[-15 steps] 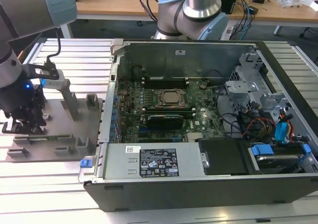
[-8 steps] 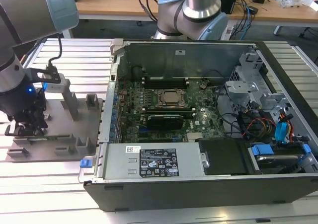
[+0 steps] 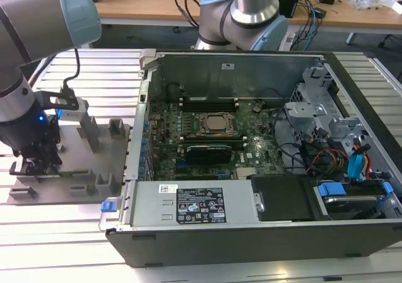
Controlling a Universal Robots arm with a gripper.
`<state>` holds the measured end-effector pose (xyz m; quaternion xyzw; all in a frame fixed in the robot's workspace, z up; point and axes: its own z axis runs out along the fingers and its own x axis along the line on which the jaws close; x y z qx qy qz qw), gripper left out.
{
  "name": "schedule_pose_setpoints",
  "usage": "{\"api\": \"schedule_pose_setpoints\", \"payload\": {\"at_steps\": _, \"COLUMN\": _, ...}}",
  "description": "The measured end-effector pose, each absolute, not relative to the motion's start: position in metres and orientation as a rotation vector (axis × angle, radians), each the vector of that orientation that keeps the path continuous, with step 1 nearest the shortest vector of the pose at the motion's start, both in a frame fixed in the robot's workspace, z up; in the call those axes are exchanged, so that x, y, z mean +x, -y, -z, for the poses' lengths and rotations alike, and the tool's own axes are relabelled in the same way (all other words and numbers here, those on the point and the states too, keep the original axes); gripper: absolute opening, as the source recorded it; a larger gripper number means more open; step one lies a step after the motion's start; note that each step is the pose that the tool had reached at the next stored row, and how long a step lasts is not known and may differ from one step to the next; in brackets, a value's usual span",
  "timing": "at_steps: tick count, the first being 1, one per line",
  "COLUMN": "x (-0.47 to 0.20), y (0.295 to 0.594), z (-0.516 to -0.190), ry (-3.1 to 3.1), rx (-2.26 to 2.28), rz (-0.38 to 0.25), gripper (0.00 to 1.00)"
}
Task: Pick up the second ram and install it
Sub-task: 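Pick up the second ram and move it above second insertion slot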
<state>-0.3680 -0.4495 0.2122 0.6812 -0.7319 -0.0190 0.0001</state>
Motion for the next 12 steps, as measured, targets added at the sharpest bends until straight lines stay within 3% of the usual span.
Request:
{"api": "schedule_pose_setpoints", "payload": {"at_steps": 4, "x": -0.368, "y": 0.449, "z": -0.208, "ry": 2.301, "rx": 2.141, "rz": 0.058, "gripper": 0.3}}
{"api": "schedule_pose_setpoints", "payload": {"at_steps": 7, "x": -0.368, "y": 0.449, "z": -0.222, "ry": 2.295, "rx": 2.136, "rz": 0.044, "gripper": 0.3}}
{"api": "schedule_pose_setpoints", "payload": {"at_steps": 12, "x": -0.368, "y": 0.45, "z": -0.212, "ry": 2.289, "rx": 2.134, "rz": 0.039, "gripper": 0.3}}
